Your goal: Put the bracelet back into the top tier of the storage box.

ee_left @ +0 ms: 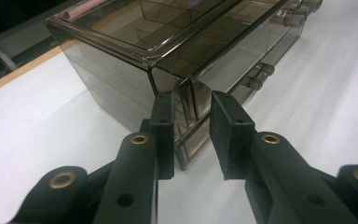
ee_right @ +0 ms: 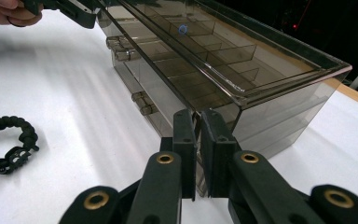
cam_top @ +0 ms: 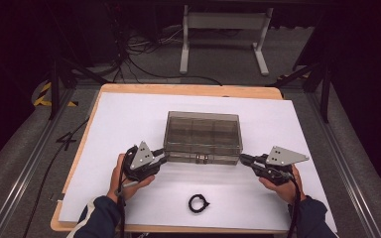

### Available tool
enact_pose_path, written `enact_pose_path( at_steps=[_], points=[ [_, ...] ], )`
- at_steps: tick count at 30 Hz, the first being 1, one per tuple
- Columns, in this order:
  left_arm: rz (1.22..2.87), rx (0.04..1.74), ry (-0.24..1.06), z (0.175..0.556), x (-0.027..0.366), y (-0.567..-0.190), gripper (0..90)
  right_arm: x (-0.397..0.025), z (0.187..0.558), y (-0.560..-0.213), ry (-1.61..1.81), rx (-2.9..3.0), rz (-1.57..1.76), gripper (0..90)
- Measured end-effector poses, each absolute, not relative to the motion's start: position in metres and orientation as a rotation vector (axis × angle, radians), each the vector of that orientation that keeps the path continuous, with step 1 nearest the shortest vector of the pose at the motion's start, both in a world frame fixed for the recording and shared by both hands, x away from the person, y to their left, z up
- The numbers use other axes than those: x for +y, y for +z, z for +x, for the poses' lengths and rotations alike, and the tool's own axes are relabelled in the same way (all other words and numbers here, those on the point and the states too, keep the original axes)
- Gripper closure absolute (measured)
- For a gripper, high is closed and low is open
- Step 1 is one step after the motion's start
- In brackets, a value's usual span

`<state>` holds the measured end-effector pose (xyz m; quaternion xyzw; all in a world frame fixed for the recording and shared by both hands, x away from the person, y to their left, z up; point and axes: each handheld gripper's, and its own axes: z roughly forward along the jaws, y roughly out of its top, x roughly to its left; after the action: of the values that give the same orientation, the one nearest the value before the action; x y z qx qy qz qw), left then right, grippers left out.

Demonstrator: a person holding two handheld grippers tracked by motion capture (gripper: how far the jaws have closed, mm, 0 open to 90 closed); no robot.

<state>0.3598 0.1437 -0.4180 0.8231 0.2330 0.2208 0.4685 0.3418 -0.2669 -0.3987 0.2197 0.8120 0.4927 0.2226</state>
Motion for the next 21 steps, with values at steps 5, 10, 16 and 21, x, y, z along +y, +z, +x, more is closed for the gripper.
enact_pose_path(
  at_steps=[5, 10, 16, 21],
  points=[
    [2.016, 0.563, 0.539, 0.3596, 0.1457, -0.4179, 74.3, -0.2667, 0.3414, -0.3987, 1.357, 2.241, 0.61, 86.1],
    [2.003, 0.557, 0.534, 0.3569, 0.1484, -0.417, 79.3, -0.2669, 0.3406, -0.3989, 1.36, 2.24, 0.607, 86.2],
    [2.012, 0.537, 0.529, 0.3548, 0.1506, -0.4163, 80.2, -0.2674, 0.3391, -0.3981, 1.37, 2.25, 0.595, 86.4],
    [2.023, 0.513, 0.52, 0.3498, 0.1528, -0.4157, 80.8, -0.2679, 0.3341, -0.397, 1.359, 2.269, 0.573, 86.6]
  ],
)
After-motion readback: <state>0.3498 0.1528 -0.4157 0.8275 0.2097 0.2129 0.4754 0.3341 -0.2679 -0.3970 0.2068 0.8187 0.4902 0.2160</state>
